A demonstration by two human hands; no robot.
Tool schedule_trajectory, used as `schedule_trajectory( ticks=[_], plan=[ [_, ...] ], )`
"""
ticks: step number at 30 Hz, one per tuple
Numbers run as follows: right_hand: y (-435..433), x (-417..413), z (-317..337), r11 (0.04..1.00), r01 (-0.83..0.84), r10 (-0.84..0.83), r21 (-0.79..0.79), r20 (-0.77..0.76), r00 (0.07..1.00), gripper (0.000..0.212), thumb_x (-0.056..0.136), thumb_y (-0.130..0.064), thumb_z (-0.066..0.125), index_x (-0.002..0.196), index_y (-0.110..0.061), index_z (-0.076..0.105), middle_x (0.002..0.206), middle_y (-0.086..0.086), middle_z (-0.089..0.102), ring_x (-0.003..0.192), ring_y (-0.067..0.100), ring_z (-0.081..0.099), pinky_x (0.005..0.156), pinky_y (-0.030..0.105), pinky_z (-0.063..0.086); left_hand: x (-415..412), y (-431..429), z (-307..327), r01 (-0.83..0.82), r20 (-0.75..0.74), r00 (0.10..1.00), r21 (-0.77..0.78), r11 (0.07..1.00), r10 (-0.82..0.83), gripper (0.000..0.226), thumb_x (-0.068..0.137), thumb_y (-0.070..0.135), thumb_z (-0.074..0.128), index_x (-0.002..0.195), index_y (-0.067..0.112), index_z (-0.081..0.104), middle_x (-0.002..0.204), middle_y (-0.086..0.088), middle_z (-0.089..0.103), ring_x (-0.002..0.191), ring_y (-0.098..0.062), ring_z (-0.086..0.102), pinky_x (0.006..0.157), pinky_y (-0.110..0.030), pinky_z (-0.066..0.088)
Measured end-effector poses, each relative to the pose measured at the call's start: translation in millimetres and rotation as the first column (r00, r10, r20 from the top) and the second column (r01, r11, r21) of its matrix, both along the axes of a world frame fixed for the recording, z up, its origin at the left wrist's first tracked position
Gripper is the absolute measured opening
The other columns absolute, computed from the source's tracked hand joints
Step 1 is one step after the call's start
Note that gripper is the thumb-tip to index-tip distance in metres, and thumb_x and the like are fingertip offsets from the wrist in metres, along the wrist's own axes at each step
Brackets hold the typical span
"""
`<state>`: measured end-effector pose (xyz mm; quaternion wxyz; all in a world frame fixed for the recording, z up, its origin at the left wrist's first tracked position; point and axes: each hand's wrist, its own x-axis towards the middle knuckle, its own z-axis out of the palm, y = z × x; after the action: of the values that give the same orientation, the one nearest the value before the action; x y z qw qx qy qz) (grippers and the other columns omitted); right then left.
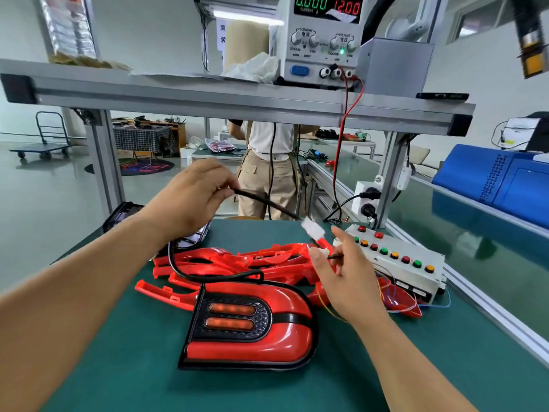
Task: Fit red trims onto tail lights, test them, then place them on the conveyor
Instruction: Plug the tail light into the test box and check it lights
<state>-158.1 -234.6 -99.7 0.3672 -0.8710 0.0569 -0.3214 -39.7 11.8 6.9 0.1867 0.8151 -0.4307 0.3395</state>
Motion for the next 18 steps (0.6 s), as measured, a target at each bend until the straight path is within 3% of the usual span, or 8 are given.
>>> schedule_trajectory(
  ticks=[2,5,7,9,11,13,15,18],
  plan=[
    [3.1,-3.3,1.2,0.999,-0.046,0.047,-0.015,0.046,0.998,0.082,0.075,-0.078,0.044,0.141,-0.029,0.044,0.103,-0.016,0.047,0.090,0.000,0.046,0.083,0.024,0.043,-10.6,2.0,-4.3,0.037,0.064,0.997,0.064,0.997,-0.041,0.011,0.094,0.005,0.059,0.098,0.006,0.069,0.091,-0.002,0.056,0.088,-0.016,0.047,0.084,-0.023,0.035],
    [9.9,-5.0,-0.8,0.991,-0.064,0.082,-0.116,0.156,0.984,0.048,0.089,-0.064,0.051,0.116,-0.026,0.065,0.087,-0.020,0.049,0.086,-0.005,0.048,0.077,0.025,0.038,-19.3,6.6,-9.6,0.026,0.046,0.998,0.104,0.994,-0.031,0.010,0.091,0.002,0.063,0.098,0.006,0.071,0.093,-0.005,0.061,0.089,-0.025,0.053,0.083,-0.021,0.035],
    [13.1,-6.3,-0.1,0.988,-0.059,0.082,-0.140,0.172,0.982,0.038,0.092,-0.060,0.049,0.098,-0.026,0.066,0.079,-0.017,0.044,0.087,-0.001,0.051,0.075,0.022,0.034,-21.1,8.6,-12.7,0.003,0.016,1.000,0.136,0.991,-0.005,0.012,0.090,0.003,0.065,0.098,0.007,0.072,0.097,-0.005,0.064,0.092,-0.029,0.058,0.087,-0.027,0.038],
    [15.0,-7.1,0.3,0.984,-0.064,0.090,-0.169,0.151,0.984,0.040,0.092,-0.062,0.045,0.090,-0.026,0.064,0.079,-0.014,0.044,0.093,0.016,0.055,0.076,0.026,0.037,-25.3,6.0,-15.6,-0.084,-0.027,0.996,0.182,0.980,0.091,0.019,0.092,0.010,0.063,0.108,0.018,0.072,0.111,-0.001,0.064,0.109,-0.028,0.056,0.097,-0.036,0.037],
    [17.7,-6.9,1.2,0.971,-0.049,0.085,-0.235,0.146,0.986,0.046,0.093,-0.058,0.044,0.085,-0.018,0.066,0.079,-0.005,0.046,0.083,0.020,0.055,0.071,0.030,0.042,-33.8,-3.4,-24.1,-0.116,-0.068,0.988,0.277,0.954,0.140,0.041,0.095,0.017,0.056,0.130,0.038,0.057,0.137,0.011,0.051,0.133,-0.016,0.039,0.111,-0.039,0.023],
    [20.7,-5.6,1.4,0.956,-0.046,0.094,-0.289,0.155,0.983,0.046,0.094,-0.051,0.046,0.080,-0.012,0.067,0.078,0.001,0.047,0.073,0.021,0.052,0.065,0.035,0.045,-49.9,-23.5,-34.9,0.036,-0.152,0.988,0.380,0.924,0.024,0.064,0.095,0.018,0.050,0.146,0.050,0.030,0.152,0.024,0.029,0.141,0.001,0.018,0.117,-0.038,0.002],
    [21.2,-4.4,0.4,0.951,-0.047,0.093,-0.306,0.139,0.986,0.047,0.097,-0.050,0.046,0.087,-0.011,0.071,0.080,0.004,0.050,0.076,0.023,0.053,0.067,0.039,0.047,-64.8,-46.3,-46.0,0.205,-0.321,0.944,0.401,0.893,-0.073,0.069,0.097,0.016,0.046,0.151,0.048,0.017,0.157,0.024,0.021,0.142,0.006,0.012,0.117,-0.044,-0.008],
    [19.6,-5.4,-2.5,0.950,-0.124,0.140,-0.286,0.038,0.989,0.046,0.096,-0.048,0.046,0.095,-0.013,0.075,0.089,0.005,0.056,0.098,0.026,0.056,0.082,0.042,0.047,-63.9,-65.8,-48.4,0.246,-0.451,0.891,0.366,0.897,-0.060,0.062,0.100,0.011,0.044,0.152,0.036,0.024,0.152,0.008,0.034,0.139,-0.007,0.030,0.122,-0.045,0.009]
  ],
)
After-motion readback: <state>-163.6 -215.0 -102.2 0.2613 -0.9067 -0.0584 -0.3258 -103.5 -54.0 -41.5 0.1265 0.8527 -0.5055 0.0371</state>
